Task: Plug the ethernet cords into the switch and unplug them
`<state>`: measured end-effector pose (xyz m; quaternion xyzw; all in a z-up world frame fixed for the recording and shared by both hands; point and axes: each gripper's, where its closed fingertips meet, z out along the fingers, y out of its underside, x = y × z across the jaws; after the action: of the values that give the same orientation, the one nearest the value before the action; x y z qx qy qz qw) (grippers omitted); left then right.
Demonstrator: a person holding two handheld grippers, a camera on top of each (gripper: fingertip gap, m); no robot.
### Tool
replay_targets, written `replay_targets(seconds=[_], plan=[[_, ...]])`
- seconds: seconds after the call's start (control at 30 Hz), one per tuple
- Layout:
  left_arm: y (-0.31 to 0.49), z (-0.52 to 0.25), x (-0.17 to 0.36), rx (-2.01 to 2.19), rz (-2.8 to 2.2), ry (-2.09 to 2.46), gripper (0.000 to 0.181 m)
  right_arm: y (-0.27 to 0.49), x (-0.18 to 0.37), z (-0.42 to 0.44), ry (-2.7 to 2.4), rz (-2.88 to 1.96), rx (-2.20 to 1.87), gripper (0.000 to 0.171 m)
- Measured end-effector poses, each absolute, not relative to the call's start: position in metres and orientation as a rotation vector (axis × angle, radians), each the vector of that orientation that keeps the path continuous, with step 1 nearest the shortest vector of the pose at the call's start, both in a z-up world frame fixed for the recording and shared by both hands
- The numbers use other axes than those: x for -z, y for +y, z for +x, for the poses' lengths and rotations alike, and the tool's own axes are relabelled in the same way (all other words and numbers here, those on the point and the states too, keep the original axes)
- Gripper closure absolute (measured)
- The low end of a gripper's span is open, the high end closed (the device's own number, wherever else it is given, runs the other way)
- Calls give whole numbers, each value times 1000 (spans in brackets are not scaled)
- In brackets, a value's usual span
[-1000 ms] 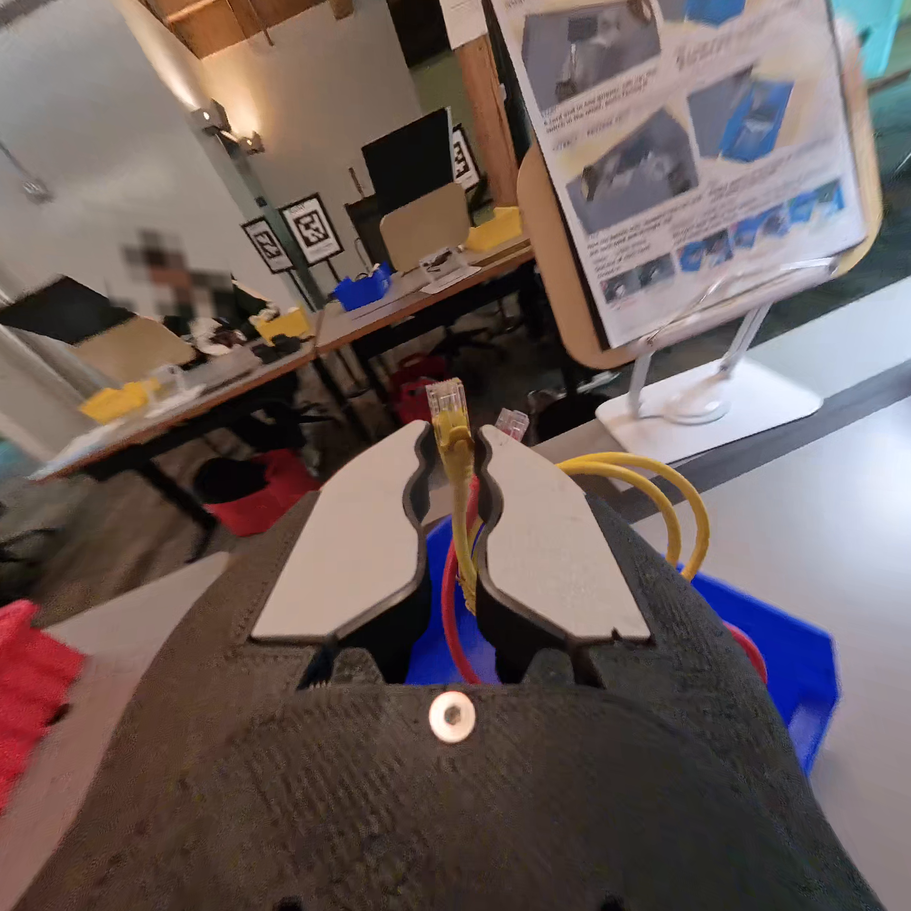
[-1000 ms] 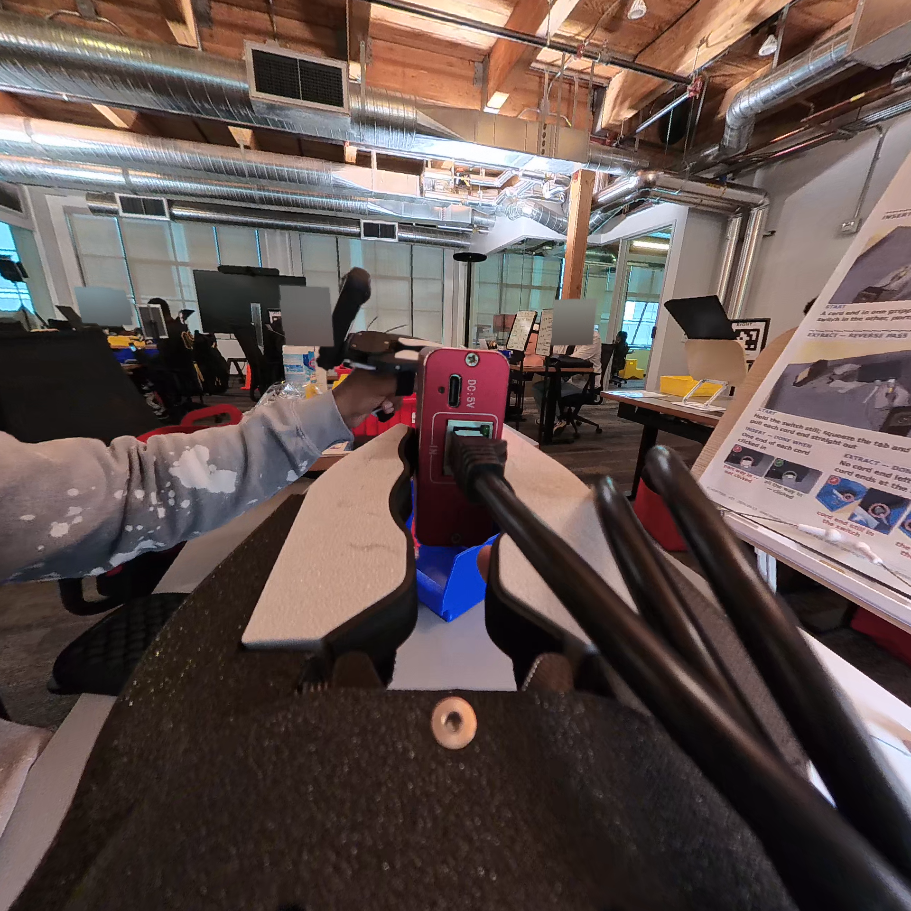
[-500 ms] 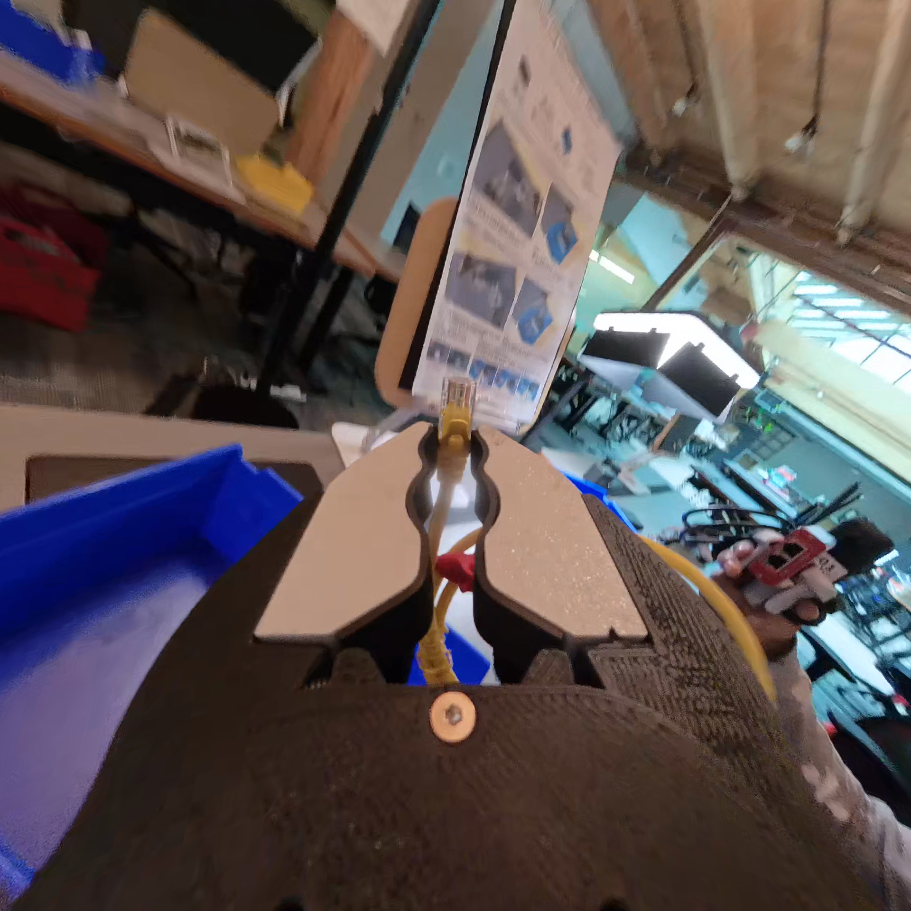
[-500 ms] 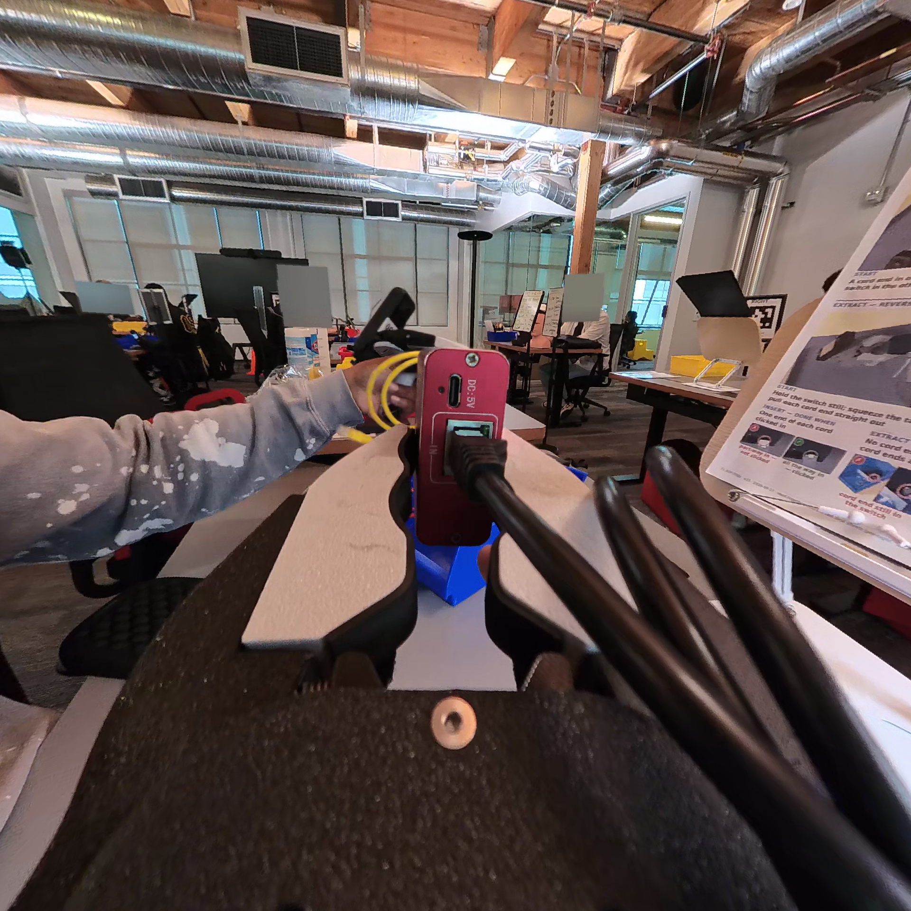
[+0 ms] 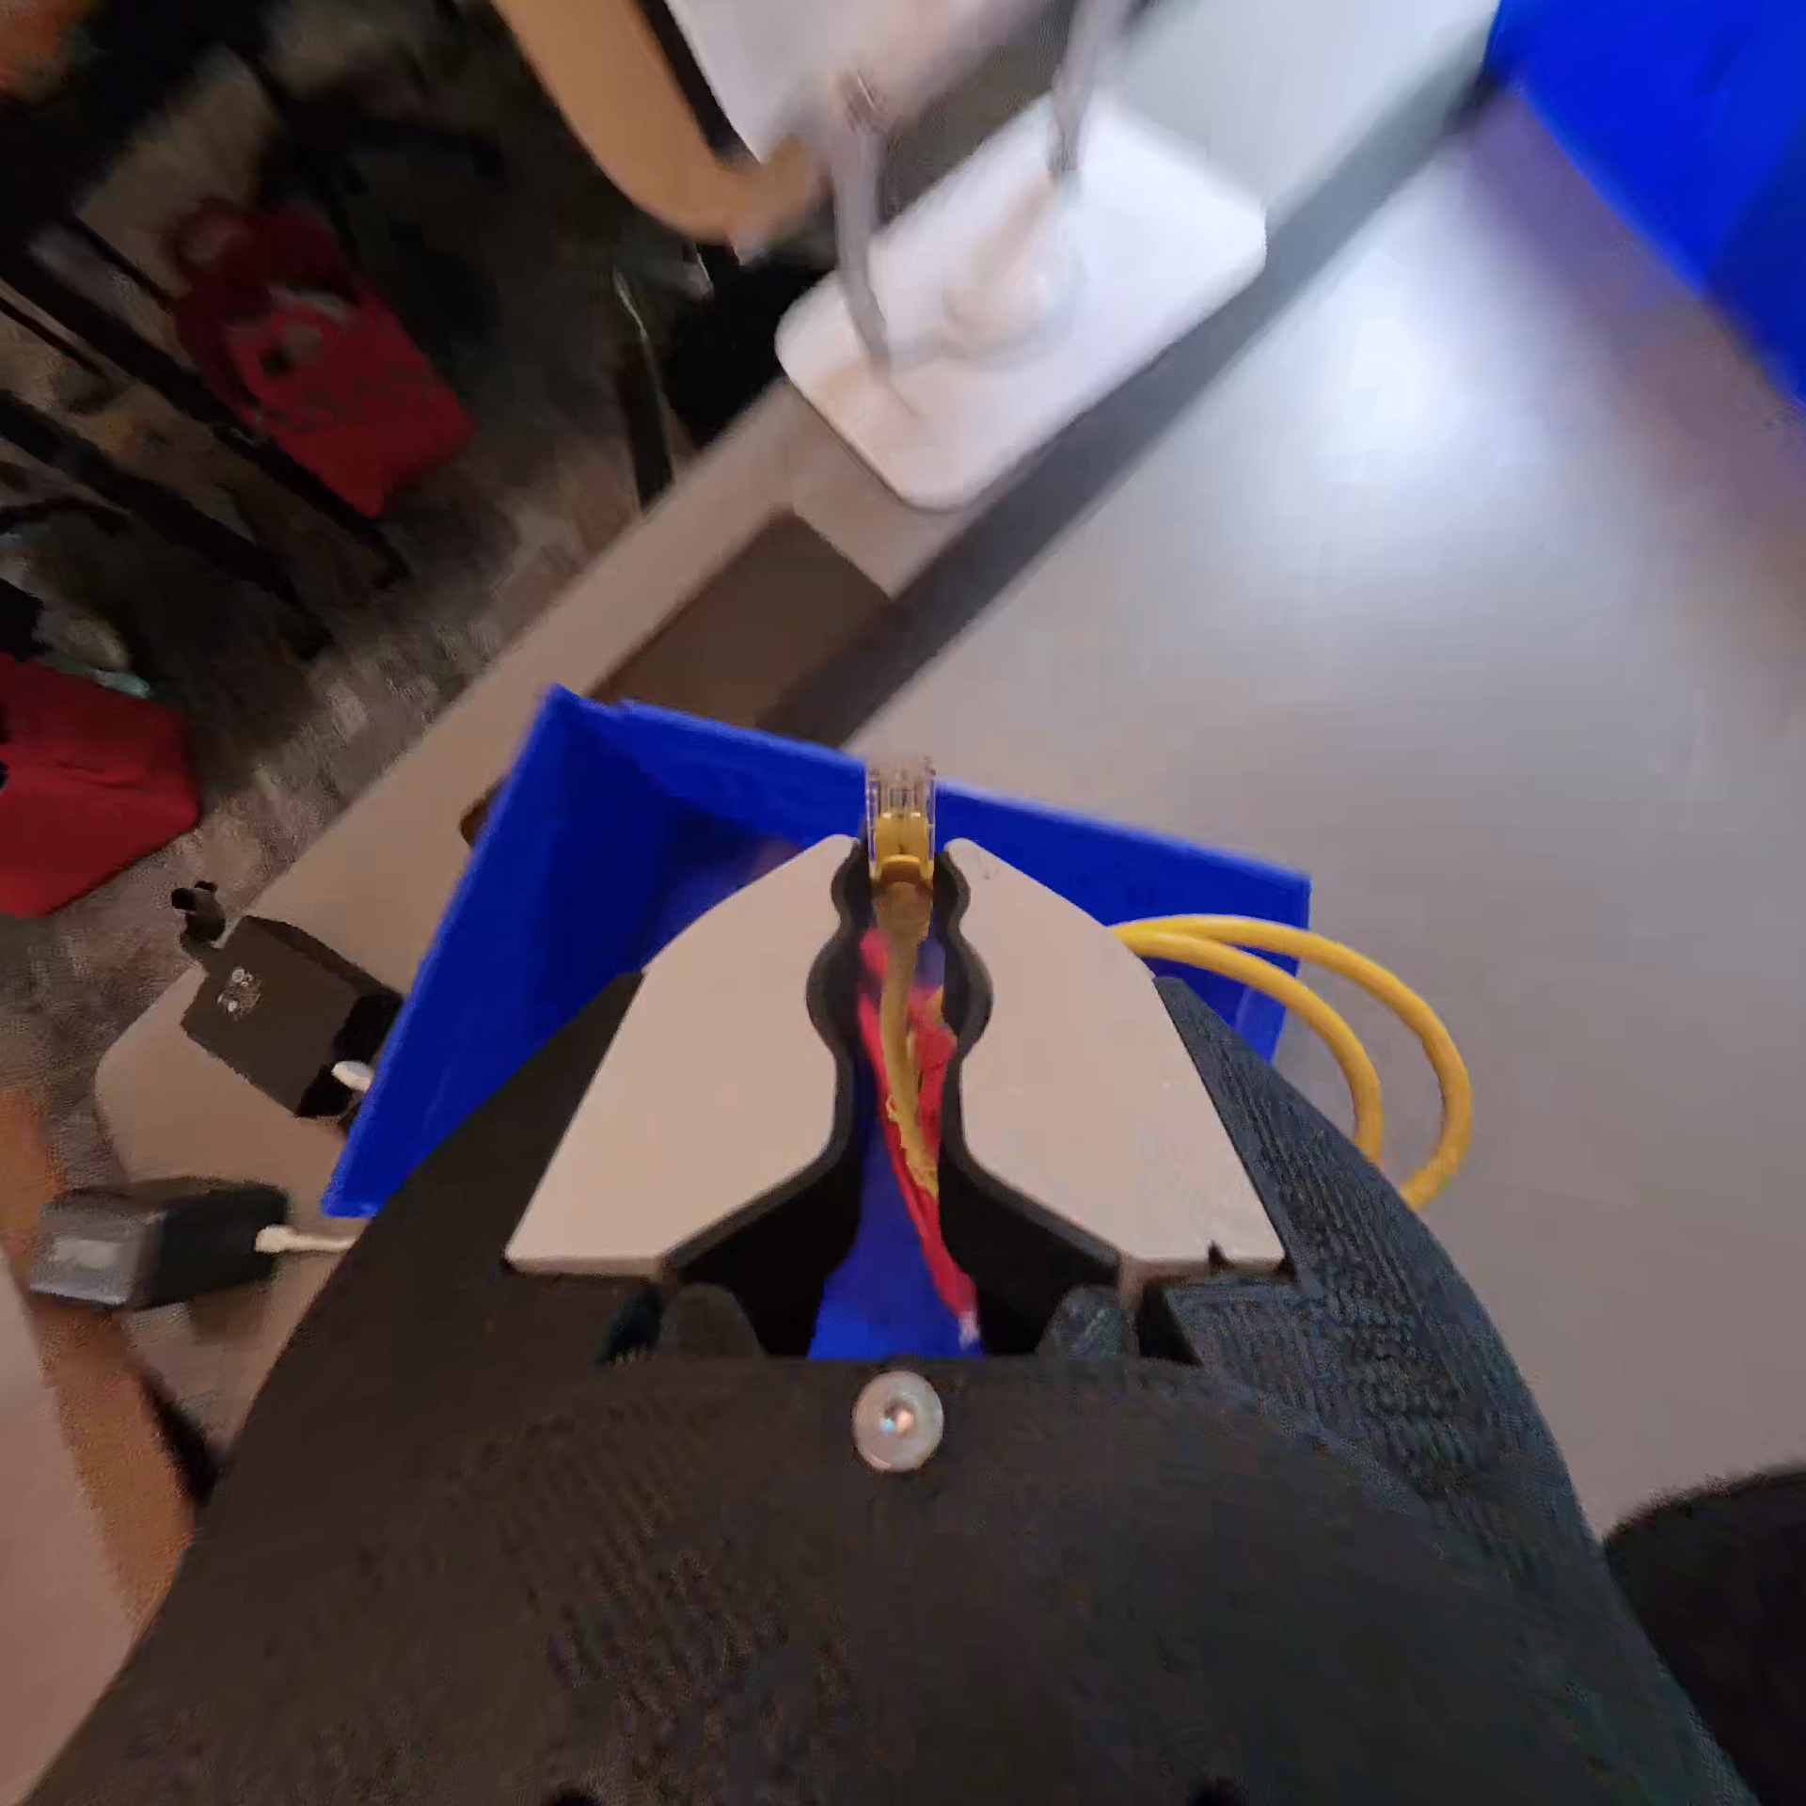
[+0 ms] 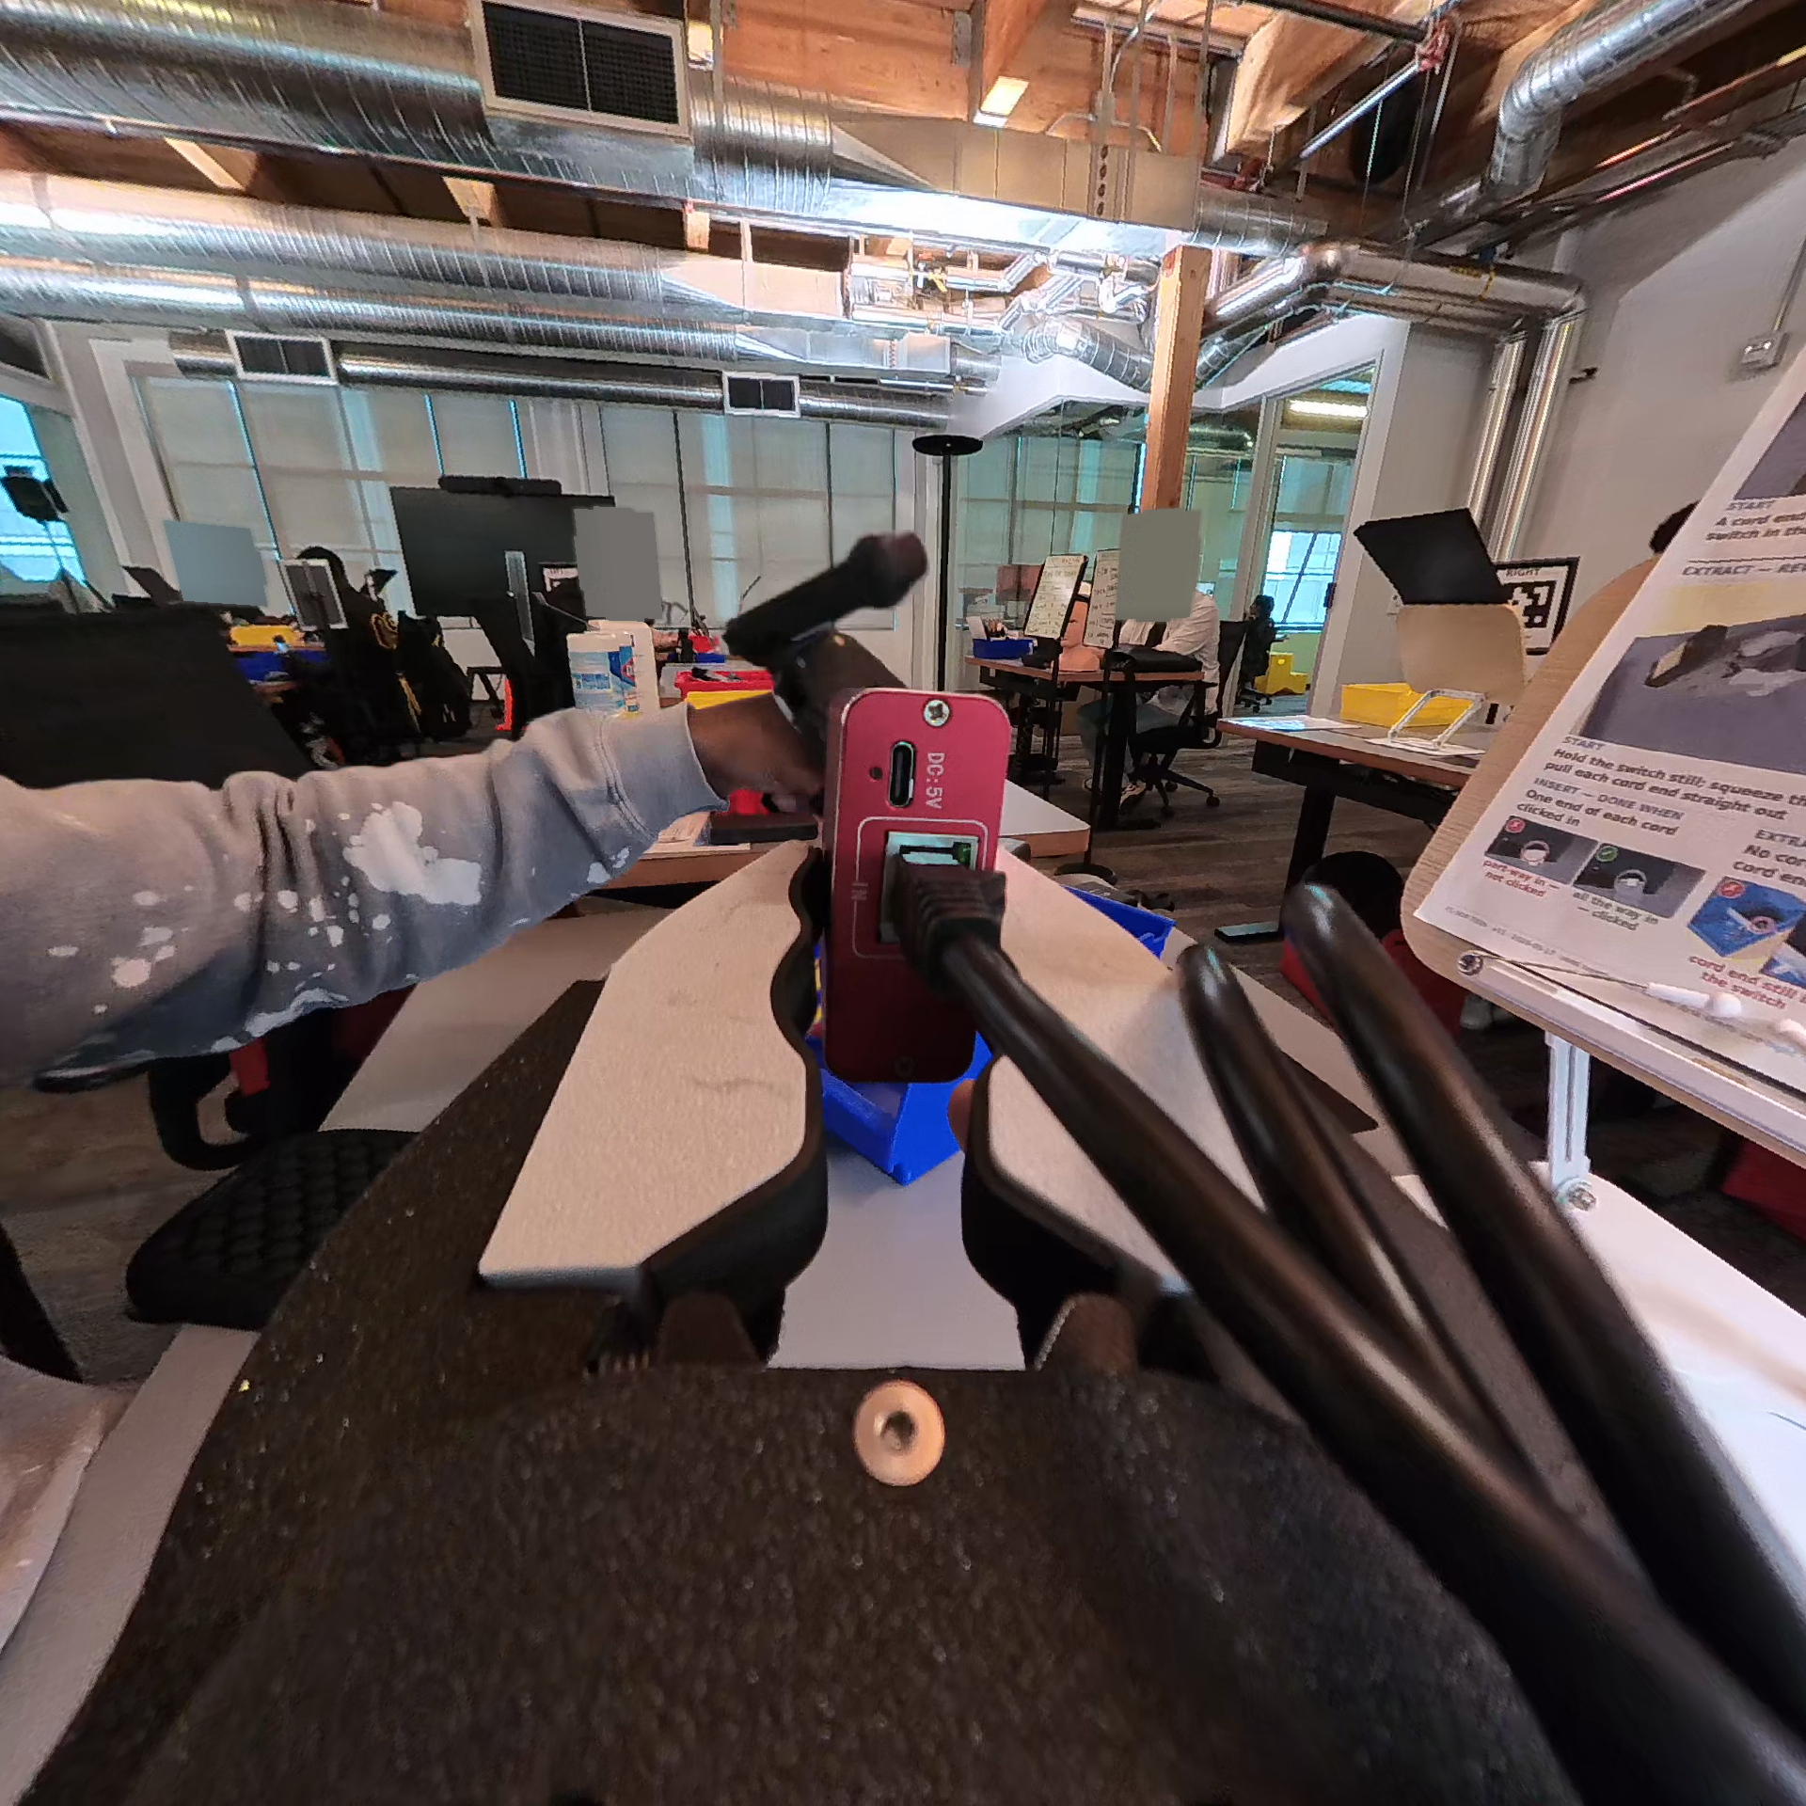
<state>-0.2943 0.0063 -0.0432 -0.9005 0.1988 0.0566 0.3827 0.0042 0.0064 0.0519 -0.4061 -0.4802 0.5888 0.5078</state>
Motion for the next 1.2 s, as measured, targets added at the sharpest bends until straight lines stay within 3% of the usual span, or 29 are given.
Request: replay_targets(seconds=[0.23,0.77,1.2], plan=[[-9,-272,133,-80,-2633,713,169,2,-53,5,-1180,-967,-1398,145],[-21,-285,167,-101,-2567,783,166,10,-48,5,-1161,-991,-1411,145],[-26,-283,157,-574,-2393,1094,151,11,-45,3,-1162,-1004,-1413,145]])
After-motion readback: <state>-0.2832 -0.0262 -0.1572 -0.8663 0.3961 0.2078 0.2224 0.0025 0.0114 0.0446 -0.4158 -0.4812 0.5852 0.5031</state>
